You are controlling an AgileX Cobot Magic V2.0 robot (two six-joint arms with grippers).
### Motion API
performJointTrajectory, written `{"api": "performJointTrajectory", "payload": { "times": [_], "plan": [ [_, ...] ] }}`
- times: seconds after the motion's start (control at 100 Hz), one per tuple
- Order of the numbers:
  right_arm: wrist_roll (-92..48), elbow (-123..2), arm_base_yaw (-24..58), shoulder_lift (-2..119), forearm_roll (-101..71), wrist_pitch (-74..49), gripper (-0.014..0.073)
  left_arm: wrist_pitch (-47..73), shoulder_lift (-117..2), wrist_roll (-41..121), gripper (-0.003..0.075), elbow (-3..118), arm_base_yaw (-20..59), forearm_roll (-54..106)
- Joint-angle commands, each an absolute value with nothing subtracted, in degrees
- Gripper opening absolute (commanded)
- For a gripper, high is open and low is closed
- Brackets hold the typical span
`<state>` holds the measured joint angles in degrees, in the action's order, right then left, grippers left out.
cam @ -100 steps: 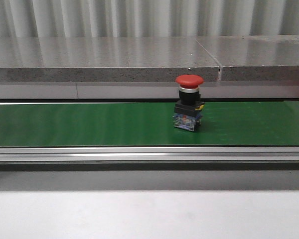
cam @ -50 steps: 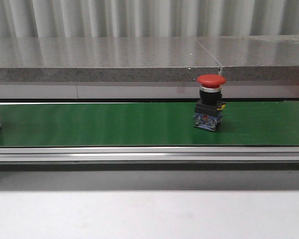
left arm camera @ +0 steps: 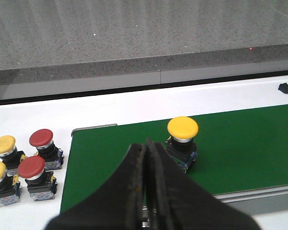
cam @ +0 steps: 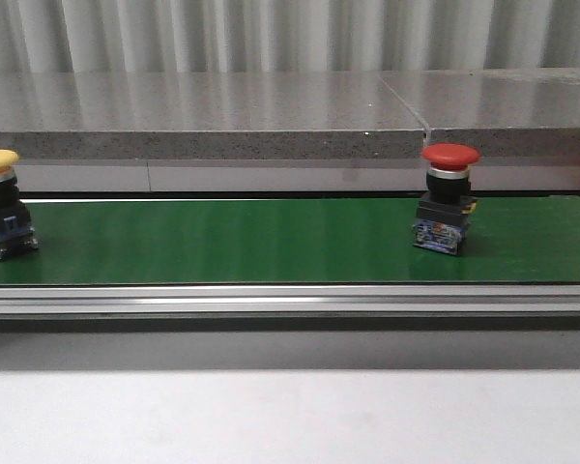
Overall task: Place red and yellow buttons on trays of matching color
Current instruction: 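Grasp the red button arriving at the belt end with the right gripper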
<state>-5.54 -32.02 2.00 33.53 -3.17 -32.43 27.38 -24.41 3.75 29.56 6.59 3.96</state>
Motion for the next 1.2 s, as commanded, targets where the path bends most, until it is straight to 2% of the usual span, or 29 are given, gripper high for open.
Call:
{"api": "performJointTrajectory", "payload": {
  "times": [0.0, 0.09, 0.16, 0.46, 0.71, 1.19],
  "plan": [
    [-5.93, -33.48, 2.13, 33.54, -2.87, -29.86, 0.0406, 22.64, -24.75, 3.70, -0.0020, 31.09, 6.96, 4.60],
    [-5.93, -33.48, 2.13, 33.54, -3.19, -30.00, 0.0586, 22.64, -24.75, 3.70, -0.0020, 31.09, 6.96, 4.60],
    [-5.93, -33.60, 2.13, 33.88, -3.61, -30.13, 0.0647, 22.64, -24.75, 3.70, -0.0020, 31.09, 6.96, 4.60],
    [-5.99, -37.94, 2.31, 44.22, -4.37, -34.27, 0.0646, 22.64, -24.75, 3.70, -0.0020, 31.09, 6.96, 4.60],
    [-8.26, -45.15, 7.31, 58.88, -4.53, -37.94, 0.0646, 22.64, -24.75, 3.70, -0.0020, 31.09, 6.96, 4.60],
    [-8.26, -58.72, 8.97, 80.12, -4.53, -37.88, 0.0646, 22.64, -24.75, 3.70, -0.0020, 31.09, 6.96, 4.60]
  ]
}}
